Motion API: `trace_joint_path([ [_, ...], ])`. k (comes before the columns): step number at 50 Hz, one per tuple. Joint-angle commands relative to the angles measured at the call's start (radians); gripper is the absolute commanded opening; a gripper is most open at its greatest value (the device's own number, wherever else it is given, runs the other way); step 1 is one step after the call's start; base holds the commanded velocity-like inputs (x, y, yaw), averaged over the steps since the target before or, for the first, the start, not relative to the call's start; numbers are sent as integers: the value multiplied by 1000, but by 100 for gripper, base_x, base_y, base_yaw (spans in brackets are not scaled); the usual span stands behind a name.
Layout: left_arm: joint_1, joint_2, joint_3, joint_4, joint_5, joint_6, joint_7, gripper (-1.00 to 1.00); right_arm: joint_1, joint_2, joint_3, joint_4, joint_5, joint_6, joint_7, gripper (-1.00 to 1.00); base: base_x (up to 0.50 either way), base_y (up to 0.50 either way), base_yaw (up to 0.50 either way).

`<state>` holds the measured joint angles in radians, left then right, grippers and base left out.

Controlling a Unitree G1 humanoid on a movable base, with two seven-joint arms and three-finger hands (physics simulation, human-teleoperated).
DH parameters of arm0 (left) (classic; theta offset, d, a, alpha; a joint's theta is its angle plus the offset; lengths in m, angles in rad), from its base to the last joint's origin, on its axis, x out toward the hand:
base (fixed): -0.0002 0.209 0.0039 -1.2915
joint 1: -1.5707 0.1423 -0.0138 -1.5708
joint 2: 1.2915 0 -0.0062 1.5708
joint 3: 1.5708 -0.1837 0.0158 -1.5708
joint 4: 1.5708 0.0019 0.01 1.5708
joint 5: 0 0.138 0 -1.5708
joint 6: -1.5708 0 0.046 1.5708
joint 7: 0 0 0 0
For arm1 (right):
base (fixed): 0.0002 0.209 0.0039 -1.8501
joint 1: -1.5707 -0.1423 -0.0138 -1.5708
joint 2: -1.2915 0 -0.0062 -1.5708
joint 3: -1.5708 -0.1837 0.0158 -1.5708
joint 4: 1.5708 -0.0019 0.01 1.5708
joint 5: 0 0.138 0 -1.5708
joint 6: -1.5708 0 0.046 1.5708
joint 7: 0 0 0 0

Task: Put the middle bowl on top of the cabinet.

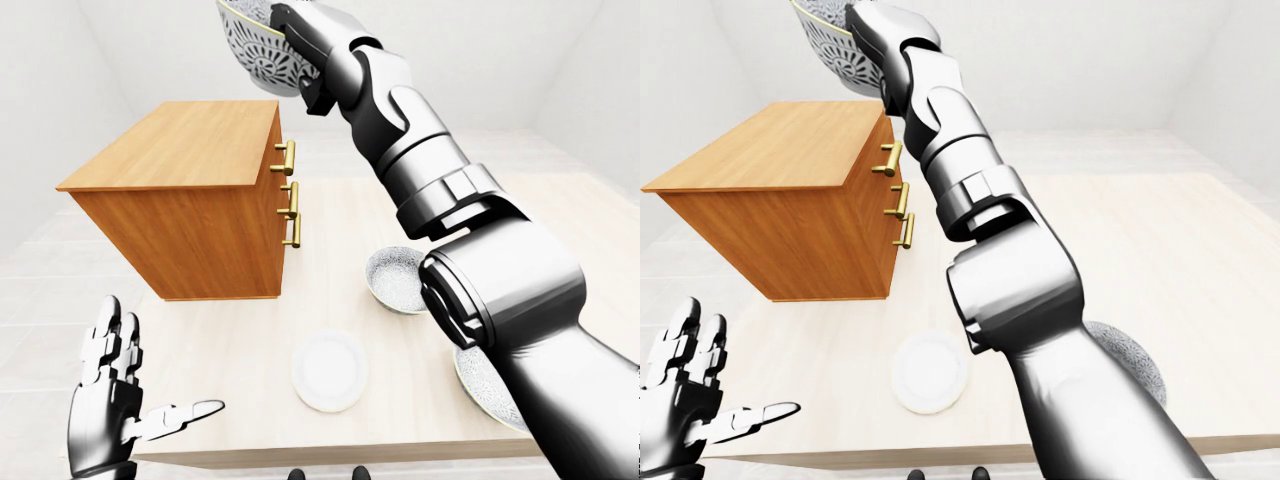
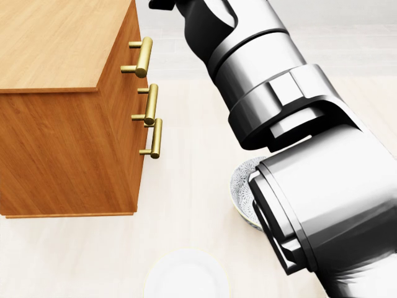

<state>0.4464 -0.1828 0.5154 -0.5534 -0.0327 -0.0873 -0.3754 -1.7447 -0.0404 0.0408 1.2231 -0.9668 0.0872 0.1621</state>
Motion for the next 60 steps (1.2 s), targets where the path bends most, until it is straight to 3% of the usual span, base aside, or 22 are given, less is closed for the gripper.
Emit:
trace_joint_path([
  [1,19,-28,18,24,10,0,-32,100,-37,81,6,-4,135,0,-45,-100,0,0,0],
  [24,53,-67,82,68,-37,0,-122,100,-77,220,39,-7,119,0,-79,-100,0,0,0],
  [60,61,-98,226,93,-135,0,-241,100,-14,306,71,32,16,0,-142,-100,0,0,0],
])
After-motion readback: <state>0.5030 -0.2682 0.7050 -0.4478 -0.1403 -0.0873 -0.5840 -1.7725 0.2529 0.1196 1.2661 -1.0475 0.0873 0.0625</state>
